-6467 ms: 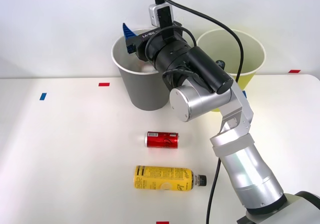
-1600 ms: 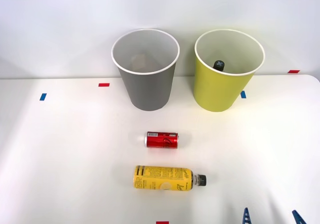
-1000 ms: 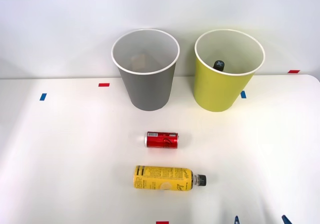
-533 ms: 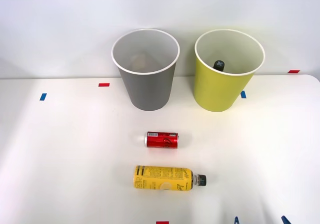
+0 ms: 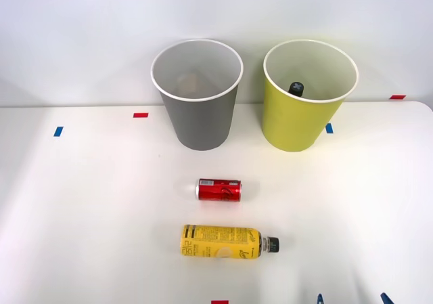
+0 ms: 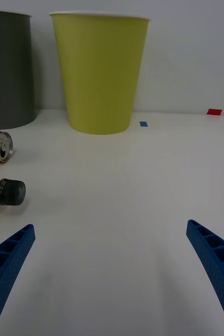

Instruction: Put cans in the gray bin, plastic bottles in the light green bin

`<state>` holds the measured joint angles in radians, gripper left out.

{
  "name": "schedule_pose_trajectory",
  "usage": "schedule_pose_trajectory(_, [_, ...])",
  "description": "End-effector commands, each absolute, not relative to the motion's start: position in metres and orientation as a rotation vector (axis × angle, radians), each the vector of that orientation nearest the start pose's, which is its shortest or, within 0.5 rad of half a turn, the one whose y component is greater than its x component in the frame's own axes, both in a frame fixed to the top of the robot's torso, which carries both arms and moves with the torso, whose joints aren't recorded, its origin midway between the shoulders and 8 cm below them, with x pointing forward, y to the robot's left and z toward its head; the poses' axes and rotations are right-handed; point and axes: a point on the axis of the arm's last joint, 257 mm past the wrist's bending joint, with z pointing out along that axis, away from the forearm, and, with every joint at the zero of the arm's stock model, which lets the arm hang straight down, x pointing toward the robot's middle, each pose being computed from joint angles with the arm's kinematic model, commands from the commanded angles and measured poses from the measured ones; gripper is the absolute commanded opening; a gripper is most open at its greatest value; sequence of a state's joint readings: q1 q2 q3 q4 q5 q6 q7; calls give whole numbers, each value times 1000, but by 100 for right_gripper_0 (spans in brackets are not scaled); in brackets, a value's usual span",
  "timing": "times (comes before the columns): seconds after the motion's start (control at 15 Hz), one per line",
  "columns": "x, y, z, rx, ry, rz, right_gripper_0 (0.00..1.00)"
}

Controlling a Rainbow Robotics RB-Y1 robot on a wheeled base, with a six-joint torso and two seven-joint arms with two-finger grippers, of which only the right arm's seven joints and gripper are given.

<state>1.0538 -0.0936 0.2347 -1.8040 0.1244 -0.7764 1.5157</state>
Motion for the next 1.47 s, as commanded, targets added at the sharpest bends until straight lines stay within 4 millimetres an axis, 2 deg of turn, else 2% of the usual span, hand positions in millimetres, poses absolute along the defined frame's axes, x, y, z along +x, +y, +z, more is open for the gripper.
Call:
schedule_pose_trajectory(0.07, [202,-224,-295,-31,1572,-50,100])
schedule_pose_trajectory(1.47, [202,-224,-295,-31,1572,-50,100])
